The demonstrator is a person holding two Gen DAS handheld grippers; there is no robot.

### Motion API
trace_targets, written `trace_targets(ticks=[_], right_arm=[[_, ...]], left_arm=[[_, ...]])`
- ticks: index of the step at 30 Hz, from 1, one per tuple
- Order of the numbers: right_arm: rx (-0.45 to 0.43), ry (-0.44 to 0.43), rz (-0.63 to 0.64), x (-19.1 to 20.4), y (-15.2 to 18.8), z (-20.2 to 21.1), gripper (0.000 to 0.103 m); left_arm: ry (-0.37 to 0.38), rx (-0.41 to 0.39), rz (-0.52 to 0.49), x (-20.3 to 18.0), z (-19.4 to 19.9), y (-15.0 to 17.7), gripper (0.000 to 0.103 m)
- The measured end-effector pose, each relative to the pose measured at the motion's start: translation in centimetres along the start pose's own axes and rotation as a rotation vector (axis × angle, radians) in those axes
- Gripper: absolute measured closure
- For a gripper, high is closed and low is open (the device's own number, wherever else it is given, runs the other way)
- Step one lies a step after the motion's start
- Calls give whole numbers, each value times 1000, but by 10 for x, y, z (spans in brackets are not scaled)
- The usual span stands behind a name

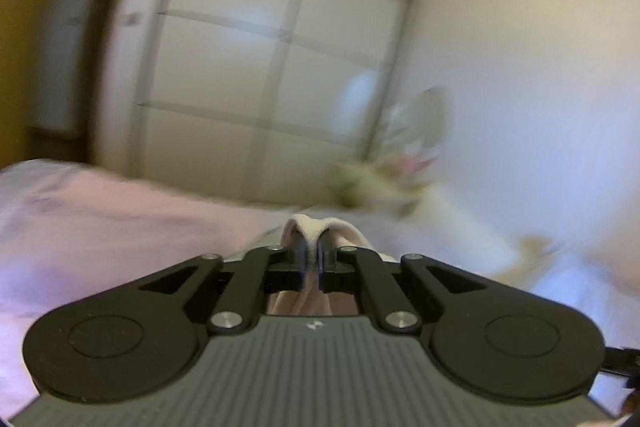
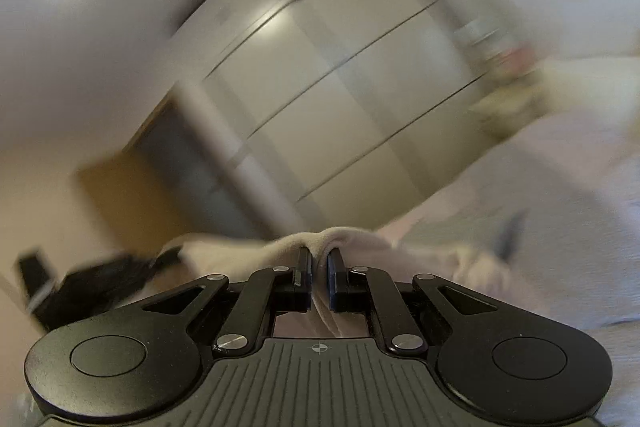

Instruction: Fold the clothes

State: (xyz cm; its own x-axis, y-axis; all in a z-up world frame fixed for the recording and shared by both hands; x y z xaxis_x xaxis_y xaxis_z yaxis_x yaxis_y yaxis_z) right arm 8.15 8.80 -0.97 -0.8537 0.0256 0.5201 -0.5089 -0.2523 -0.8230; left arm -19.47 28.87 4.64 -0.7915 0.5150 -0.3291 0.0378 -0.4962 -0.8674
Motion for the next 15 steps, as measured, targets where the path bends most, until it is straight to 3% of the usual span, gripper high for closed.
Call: trace_targets(ticks=[3,6,8,11,15], right_arm=[[318,18,73,46,72,-60,87],[563,37,97,76,137,-101,85],[651,45,50,77,166,-113,84],[721,78,80,79,185,-123,83],[781,146,192,93,200,-133,69]], left_arm=[[-219,177,-6,79,4,29,90],[-365,379,53,146,17,94,90],[-436,492,119,175,33,136,90],[-456,582,177,178,55,180,90],[-434,588,194,174,81,195,89]])
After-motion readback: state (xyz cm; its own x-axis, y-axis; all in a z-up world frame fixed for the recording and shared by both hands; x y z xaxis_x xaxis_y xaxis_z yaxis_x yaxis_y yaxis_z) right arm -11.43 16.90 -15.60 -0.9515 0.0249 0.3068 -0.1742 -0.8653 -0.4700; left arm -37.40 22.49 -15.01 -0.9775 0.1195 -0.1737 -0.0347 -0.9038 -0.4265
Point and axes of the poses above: each gripper's, at about its wrist camera, not at the fingertips, and z roughly against the way its jaws point, x to its left, y to its underside, the point moved 6 cm from there along -z, roughly the way its jaws point, and after that the axes turned 6 degrees about z, right-handed, at the moved point
